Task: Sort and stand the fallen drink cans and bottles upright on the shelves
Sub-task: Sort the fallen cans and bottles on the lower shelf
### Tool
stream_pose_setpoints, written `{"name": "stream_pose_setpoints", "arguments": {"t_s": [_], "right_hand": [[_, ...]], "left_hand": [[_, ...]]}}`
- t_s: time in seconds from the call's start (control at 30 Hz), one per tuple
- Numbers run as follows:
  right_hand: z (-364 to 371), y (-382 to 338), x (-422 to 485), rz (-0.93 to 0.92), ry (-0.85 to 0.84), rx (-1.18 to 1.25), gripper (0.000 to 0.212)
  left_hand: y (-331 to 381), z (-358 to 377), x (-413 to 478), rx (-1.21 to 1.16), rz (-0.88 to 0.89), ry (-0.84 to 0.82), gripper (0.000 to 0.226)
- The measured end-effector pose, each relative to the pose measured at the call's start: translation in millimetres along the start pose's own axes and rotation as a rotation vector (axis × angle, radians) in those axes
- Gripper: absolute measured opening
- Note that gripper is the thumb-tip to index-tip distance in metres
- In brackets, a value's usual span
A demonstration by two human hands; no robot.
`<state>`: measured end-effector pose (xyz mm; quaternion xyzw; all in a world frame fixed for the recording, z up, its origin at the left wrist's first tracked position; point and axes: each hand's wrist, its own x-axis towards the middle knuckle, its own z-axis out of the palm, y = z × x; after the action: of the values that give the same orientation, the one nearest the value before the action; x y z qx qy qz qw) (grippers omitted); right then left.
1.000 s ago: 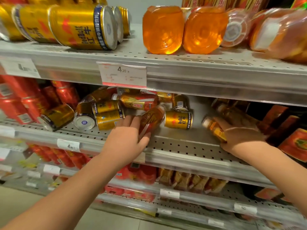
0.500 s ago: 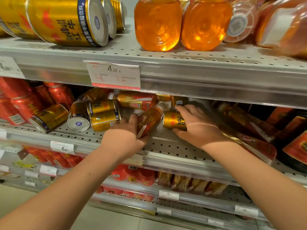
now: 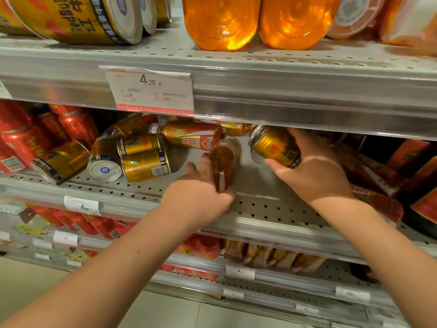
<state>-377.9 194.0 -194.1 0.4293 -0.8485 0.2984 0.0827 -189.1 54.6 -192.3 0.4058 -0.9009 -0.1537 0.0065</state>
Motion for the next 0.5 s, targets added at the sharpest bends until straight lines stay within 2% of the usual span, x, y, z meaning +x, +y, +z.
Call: {"name": "stream_pose_setpoints", "arguments": {"t_s": [0.1, 0.2, 0.33, 0.5], "right_hand": [[-19.8, 3.6, -4.6, 0.061, -0.002, -0.014, 0.063], [-31.6, 10.2, -14.8, 0.061, 0.009, 0.023, 0.067], [-36.8, 22.9, -25.9, 0.098, 0.023, 0.055, 0.076], [-42.1, 27.9, -25.5, 0.136, 0.07, 0.068, 0.069]], "left_hand": [[32.3, 1.6, 2.3, -0.062, -0.022, -0.071, 0.091], [59.3, 7.6, -3.5, -0.051, -0.01, -0.087, 0.092], [86.5, 16.7, -17.9, -0.008, 0.076, -0.035, 0.087], [87.3, 19.7, -21.1, 0.045, 0.146, 0.021, 0.08]]}}
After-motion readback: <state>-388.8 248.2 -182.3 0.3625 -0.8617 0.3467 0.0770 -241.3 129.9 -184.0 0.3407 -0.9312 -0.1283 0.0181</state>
